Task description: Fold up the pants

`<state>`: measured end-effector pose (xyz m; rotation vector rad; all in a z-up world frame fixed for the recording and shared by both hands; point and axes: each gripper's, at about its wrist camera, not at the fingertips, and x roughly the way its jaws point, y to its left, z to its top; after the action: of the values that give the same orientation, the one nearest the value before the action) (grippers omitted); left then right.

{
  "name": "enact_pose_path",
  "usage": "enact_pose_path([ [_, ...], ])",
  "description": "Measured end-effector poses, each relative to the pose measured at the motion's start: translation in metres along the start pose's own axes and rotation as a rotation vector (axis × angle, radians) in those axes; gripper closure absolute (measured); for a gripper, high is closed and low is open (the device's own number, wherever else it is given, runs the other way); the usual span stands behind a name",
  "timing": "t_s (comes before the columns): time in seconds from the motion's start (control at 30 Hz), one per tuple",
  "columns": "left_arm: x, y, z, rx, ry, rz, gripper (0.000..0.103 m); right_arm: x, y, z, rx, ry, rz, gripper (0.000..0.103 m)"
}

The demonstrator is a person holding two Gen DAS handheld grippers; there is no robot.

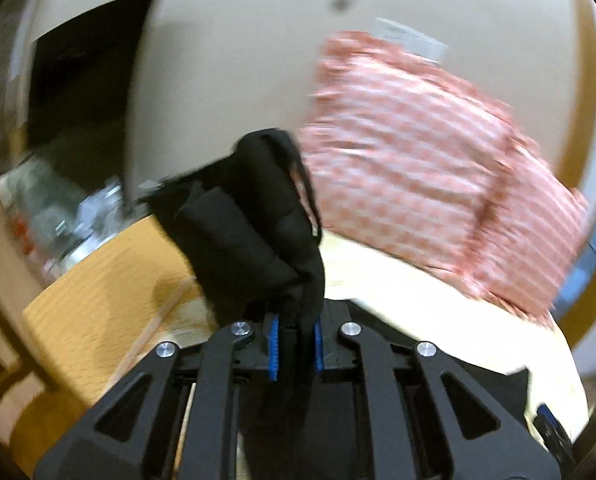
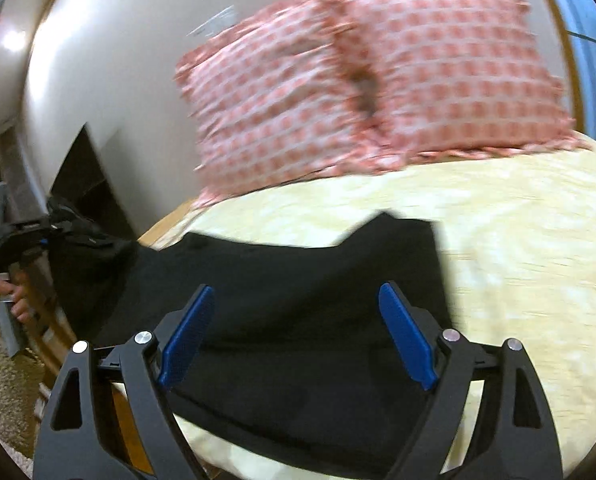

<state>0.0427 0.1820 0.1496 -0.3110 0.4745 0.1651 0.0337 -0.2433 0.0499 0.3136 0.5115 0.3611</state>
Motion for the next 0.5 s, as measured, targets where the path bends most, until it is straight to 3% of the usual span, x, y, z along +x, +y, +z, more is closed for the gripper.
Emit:
enact_pose_path([
  [0.17,0.0,-0.106,0.0,0.163,0.01,-0.211,0.092,-0.024,-0.038,0.0,0.074,-0.034,-0.076,0.017],
  [0.3,-0.001,-0.183,-0.032,0.292,0.043,-0.39,0.092,-0.041,-0.062,-0.003,0.117,-0.065,-0.143,0.017],
  [0.4,0.01,-0.228,-0.083,0.413,0.157,-0.483,0.092,-0.046,-0.077,-0.009,0.147,-0.059,-0.178,0.017],
  [0.5,0.037,-0.253,-0.146,0.512,0.339,-0.509,0.092,-0.047,-0.086,-0.014,0.167,-0.046,-0.199,0.017],
])
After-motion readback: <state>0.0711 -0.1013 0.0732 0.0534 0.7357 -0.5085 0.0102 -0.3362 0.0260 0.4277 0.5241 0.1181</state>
